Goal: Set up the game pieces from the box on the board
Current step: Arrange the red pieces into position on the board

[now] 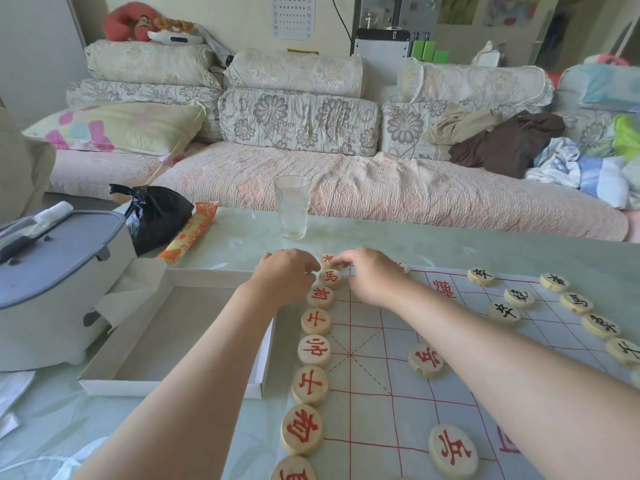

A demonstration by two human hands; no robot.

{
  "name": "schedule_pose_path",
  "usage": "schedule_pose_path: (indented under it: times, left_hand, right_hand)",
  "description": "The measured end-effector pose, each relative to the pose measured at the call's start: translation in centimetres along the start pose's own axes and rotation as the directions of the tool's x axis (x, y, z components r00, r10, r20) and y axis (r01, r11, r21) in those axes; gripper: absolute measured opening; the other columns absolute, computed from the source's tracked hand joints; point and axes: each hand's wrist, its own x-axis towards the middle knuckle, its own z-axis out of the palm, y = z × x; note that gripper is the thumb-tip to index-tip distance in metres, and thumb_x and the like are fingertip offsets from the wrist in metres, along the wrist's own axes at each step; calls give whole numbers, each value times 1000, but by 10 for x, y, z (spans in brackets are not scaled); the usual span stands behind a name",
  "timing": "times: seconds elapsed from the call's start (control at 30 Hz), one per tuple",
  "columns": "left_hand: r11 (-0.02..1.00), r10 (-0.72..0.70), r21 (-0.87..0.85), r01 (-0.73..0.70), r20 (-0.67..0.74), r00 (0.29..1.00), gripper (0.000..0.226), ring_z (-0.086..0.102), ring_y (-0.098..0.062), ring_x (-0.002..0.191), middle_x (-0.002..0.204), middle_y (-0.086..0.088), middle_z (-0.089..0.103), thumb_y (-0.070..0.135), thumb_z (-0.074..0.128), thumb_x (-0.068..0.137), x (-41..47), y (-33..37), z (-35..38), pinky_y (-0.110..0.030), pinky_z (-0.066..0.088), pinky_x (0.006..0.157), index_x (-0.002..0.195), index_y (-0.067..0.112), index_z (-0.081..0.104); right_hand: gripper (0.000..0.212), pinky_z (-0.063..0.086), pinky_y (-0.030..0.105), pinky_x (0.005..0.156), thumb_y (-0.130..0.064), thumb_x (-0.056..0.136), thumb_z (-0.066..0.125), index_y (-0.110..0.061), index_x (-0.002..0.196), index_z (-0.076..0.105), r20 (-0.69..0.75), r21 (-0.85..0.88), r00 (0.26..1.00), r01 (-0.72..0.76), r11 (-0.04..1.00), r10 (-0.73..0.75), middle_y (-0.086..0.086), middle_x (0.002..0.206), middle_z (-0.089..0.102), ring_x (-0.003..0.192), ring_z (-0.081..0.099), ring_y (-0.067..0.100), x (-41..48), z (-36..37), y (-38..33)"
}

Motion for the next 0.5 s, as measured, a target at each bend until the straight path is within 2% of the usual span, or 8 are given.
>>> schedule_pose_path:
  times: [0.07, 0.17, 0.23, 0.33, 0.4, 0.5]
  left_hand:
    - [1000, 2, 13, -2, 30, 1000, 31, 58, -17, 112, 120, 10, 65, 20, 52, 92, 5, 3, 4, -32, 34, 99, 116, 35, 66]
    - [1000, -1, 3, 1, 48, 999, 38, 60, -19, 103, 112, 9, 67, 10, 51, 89, 13, 6, 6, -30, 40, 92, 107, 37, 71]
    - [1000, -5, -15, 5, 51, 999, 40, 60, -19, 100, 111, 8, 68, 8, 51, 87, 18, 6, 8, -30, 42, 92, 104, 38, 72]
    - [999, -7, -46, 9, 40, 999, 38, 58, -19, 106, 114, 5, 67, 10, 53, 88, 20, 2, 9, -32, 41, 97, 107, 39, 71]
    - [999, -13, -32, 13, 1, 1000, 34, 53, -20, 115, 118, 2, 64, 15, 54, 90, 19, -2, 8, -32, 38, 99, 110, 39, 69]
    - [998, -24, -51, 23, -2, 1000, 34, 54, -17, 113, 117, 9, 66, 14, 54, 91, 18, -6, 6, -31, 39, 101, 106, 38, 70]
  right_hand:
    - [47, 49, 32, 90, -10, 91, 56, -42, 125, 63, 40, -43, 999, 36, 998, -34, -9, 129, 62, 117, 57, 17, 7, 2, -1]
    - [35, 51, 35, 82, -23, 92, 59, -47, 116, 67, 61, -126, 996, 72, 989, -65, -8, 116, 62, 108, 58, 19, 16, 6, -2]
    - [22, 47, 31, 79, -37, 91, 63, -44, 111, 70, 35, -105, 998, 61, 993, -57, -8, 110, 60, 106, 58, 19, 17, 7, -1]
    - [26, 43, 30, 79, -51, 87, 65, -40, 110, 70, 0, -24, 999, 33, 999, -33, -12, 108, 58, 105, 58, 16, 17, 6, 2]
    - [26, 48, 32, 85, -44, 89, 64, -37, 113, 69, -22, 24, 1000, 18, 1000, -18, -10, 113, 62, 105, 59, 16, 17, 6, 6]
    - [27, 51, 31, 87, -28, 88, 63, -40, 112, 69, 19, -2, 1000, 14, 1000, -14, -15, 111, 64, 104, 60, 11, 16, 9, 9]
